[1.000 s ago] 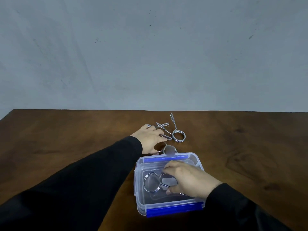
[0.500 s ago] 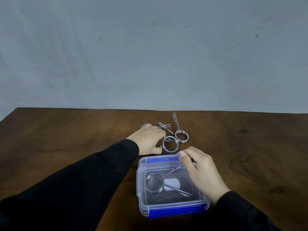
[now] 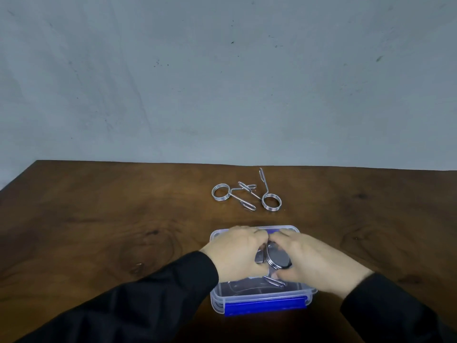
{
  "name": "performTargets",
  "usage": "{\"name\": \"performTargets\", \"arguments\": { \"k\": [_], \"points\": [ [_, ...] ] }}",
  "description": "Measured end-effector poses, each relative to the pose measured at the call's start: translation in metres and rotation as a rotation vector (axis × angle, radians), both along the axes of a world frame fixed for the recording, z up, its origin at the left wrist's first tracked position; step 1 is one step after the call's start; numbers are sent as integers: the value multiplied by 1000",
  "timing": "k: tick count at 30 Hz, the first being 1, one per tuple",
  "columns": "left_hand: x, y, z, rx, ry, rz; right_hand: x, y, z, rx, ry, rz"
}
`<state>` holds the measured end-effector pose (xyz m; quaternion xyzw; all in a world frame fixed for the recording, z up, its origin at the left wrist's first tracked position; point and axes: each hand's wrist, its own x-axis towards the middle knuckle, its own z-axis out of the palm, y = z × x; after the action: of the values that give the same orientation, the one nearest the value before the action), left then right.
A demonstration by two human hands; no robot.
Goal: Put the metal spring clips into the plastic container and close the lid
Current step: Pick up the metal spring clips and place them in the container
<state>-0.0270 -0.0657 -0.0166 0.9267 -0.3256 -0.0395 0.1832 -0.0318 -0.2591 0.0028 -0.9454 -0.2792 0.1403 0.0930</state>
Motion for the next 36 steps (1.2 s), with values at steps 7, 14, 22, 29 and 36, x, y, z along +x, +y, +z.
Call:
{"name": "performTargets", "arguments": {
  "k": [7, 14, 22, 29, 36],
  "points": [
    [-4, 6, -22, 210, 25, -31, -4, 14, -26, -174, 39, -7],
    [5, 24, -14, -103, -127, 47, -2, 11, -34, -160, 46, 17],
    [87, 36, -18, -158, -188, 346, -15, 10, -29, 115, -76, -34],
    [139, 36, -42, 430, -103, 302, -19, 8, -36, 200, -159, -136],
    [131, 37, -51, 420, -122, 253, -19, 7, -38, 267, -163, -184]
  ]
}}
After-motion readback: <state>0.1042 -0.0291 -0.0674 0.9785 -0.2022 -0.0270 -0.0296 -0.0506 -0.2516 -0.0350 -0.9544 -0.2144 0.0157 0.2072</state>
